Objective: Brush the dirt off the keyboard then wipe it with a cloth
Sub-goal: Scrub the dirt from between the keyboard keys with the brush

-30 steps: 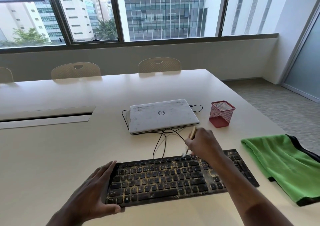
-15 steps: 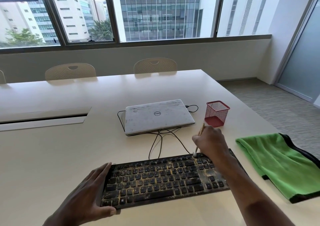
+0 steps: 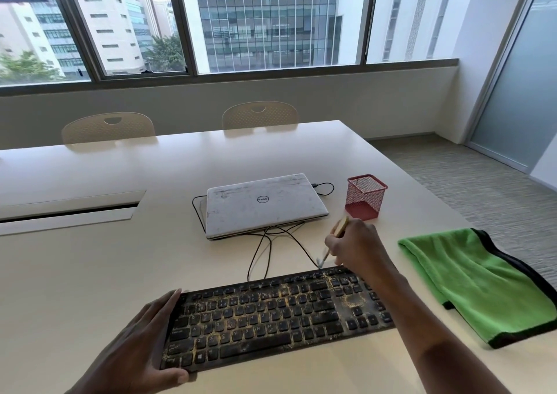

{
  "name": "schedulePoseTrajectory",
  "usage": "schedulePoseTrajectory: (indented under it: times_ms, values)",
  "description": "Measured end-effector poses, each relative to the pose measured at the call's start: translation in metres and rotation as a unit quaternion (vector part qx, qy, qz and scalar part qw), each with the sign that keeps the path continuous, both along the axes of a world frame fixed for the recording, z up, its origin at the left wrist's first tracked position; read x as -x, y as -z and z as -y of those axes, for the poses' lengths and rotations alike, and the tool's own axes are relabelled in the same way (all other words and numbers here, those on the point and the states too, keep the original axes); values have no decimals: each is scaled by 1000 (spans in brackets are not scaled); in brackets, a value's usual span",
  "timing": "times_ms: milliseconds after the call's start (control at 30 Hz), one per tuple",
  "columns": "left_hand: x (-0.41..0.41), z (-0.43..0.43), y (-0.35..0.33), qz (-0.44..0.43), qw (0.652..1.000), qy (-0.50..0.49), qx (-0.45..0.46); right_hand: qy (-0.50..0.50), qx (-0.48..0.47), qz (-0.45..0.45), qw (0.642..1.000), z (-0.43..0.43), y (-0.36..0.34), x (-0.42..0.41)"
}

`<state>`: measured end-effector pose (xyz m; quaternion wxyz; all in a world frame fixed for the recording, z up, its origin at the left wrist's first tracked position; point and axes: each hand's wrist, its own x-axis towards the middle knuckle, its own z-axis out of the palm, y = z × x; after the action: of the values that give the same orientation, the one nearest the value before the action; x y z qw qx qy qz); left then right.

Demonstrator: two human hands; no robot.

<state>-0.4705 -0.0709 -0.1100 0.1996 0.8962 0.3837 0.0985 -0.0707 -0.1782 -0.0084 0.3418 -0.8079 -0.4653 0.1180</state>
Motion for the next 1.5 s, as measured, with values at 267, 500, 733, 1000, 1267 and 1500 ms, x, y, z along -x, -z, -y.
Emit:
schedulePoseTrajectory:
  times_ms: [267, 500, 733, 1000, 1267, 1500]
  values:
    - [4, -5, 8, 8, 1000, 6, -13, 76, 16, 44, 996, 0, 5, -13]
    - [4, -5, 10, 5, 1000, 17, 1, 56, 58, 66, 995, 2, 7, -21]
    - [3, -7, 12, 16, 999, 31, 8, 40, 24, 26, 999, 5, 8, -26]
    - [2, -7, 12, 22, 999, 38, 2, 56, 15, 48, 997, 10, 5, -38]
    - [0, -8, 11, 28, 998, 46, 13, 108, 36, 69, 991, 17, 7, -54]
    - [1, -13, 15, 30, 999, 40, -1, 90, 44, 51, 994, 19, 9, -61]
